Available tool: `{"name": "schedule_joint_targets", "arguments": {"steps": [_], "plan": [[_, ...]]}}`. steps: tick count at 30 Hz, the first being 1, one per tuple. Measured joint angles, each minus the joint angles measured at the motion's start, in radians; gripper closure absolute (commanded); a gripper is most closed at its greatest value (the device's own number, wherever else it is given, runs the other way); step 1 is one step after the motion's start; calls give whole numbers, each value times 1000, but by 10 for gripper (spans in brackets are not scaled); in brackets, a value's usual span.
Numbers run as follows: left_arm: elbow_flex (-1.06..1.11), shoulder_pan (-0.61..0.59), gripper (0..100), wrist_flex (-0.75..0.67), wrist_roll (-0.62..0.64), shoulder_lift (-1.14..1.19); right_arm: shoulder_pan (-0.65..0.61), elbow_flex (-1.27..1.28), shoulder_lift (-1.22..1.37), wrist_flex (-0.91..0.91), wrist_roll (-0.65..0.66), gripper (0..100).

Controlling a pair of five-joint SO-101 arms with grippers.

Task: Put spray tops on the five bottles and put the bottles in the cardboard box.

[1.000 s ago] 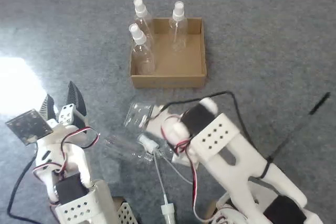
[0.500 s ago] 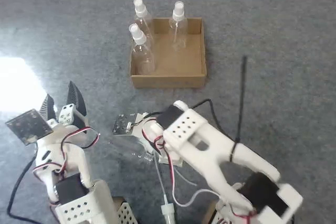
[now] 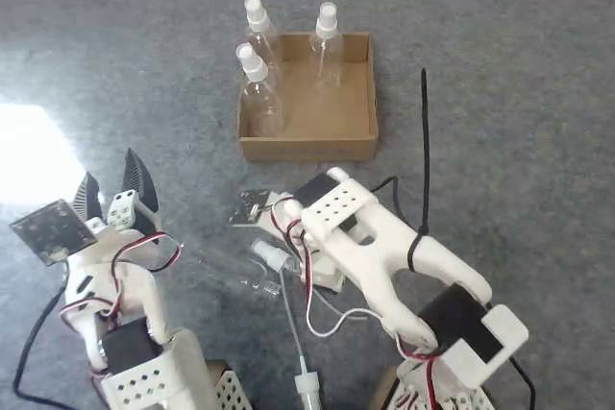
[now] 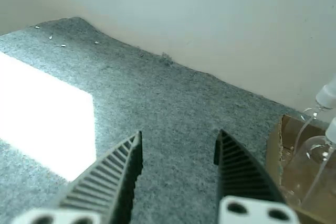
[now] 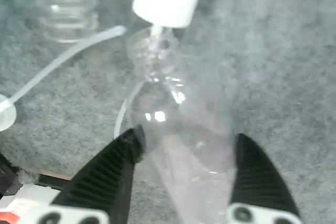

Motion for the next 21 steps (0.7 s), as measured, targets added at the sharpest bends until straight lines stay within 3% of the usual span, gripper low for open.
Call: {"name": "schedule_joint_targets", "arguments": {"steps": [10,15,21], "plan": [[0,0,790,0,0,0,77,-74,11,54,-11,882],[0,0,790,0,0,0,94,-161,12,157,-160,875],[0,0,790,0,0,0,89,-178,29,190,-273,723]]}}
